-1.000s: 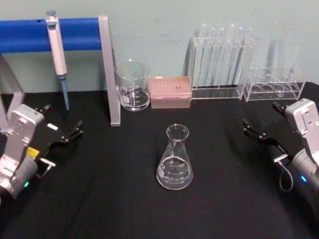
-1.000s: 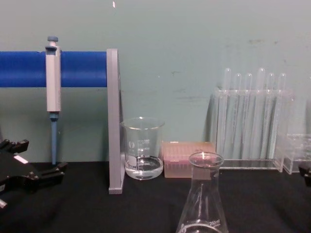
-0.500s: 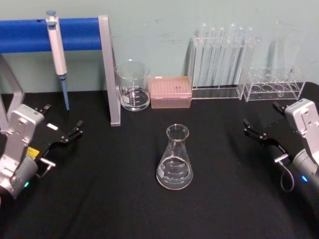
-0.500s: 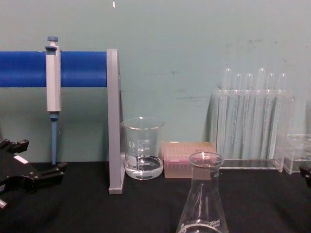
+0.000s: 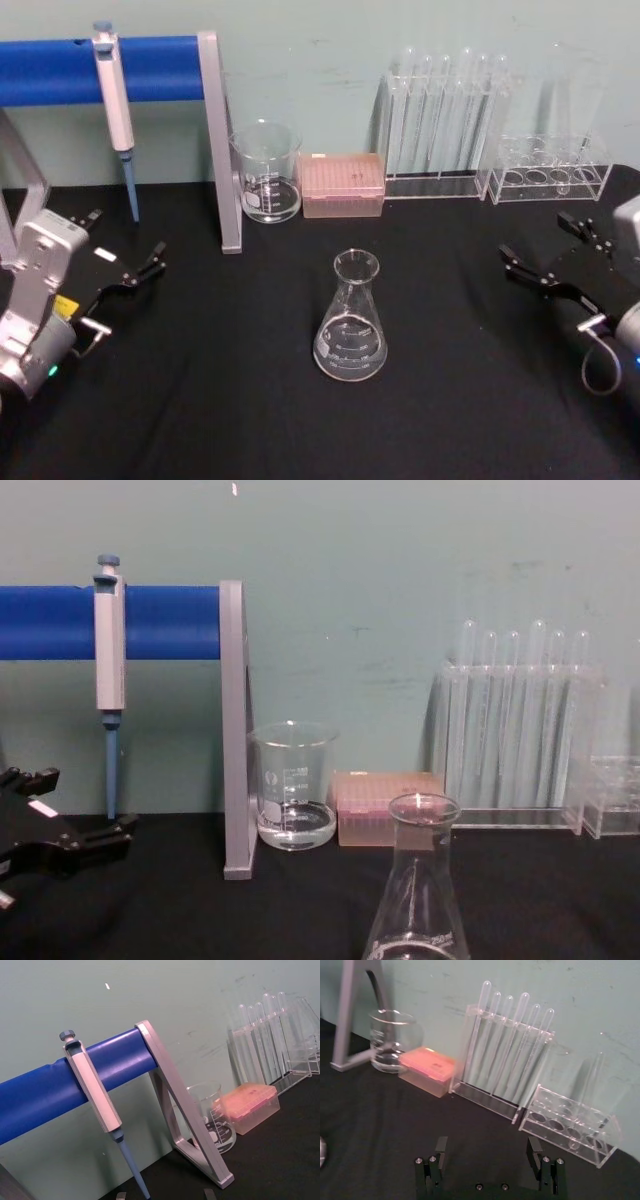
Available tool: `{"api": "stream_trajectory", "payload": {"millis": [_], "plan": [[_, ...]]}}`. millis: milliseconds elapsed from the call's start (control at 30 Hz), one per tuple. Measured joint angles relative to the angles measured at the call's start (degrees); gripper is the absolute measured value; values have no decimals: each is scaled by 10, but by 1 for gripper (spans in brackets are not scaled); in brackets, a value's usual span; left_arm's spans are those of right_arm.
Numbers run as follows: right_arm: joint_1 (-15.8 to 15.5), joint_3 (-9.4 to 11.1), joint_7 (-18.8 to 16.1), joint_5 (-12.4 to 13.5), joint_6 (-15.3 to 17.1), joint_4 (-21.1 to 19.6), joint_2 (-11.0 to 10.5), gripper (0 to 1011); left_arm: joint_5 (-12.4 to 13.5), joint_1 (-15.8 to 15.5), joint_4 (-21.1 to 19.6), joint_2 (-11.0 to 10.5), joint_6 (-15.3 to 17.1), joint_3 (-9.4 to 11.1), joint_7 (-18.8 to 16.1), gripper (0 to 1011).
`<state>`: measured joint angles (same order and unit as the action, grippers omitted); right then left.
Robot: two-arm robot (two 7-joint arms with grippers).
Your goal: Grasp the erlenmeyer flask with one hand, shake it three times, then place it back.
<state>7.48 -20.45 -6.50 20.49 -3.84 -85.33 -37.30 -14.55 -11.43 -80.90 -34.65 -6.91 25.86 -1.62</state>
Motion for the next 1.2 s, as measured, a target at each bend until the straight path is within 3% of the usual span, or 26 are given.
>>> {"api": "stream_trajectory", "payload": {"millis": [200, 500, 833, 1200], "plan": [[-34, 30, -55, 50, 7, -35, -23, 1000, 0, 0, 0, 0, 0, 0, 0, 1001], [-55, 47, -129, 90, 11, -66, -37, 1000, 0, 0, 0, 0, 0, 0, 0, 1001], [-54, 43, -193, 111, 12, -75, -27, 1000, 0, 0, 0, 0, 0, 0, 0, 1001], [-23, 24, -268, 116, 13, -57, -10, 1000, 0, 0, 0, 0, 0, 0, 0, 1001]]}}
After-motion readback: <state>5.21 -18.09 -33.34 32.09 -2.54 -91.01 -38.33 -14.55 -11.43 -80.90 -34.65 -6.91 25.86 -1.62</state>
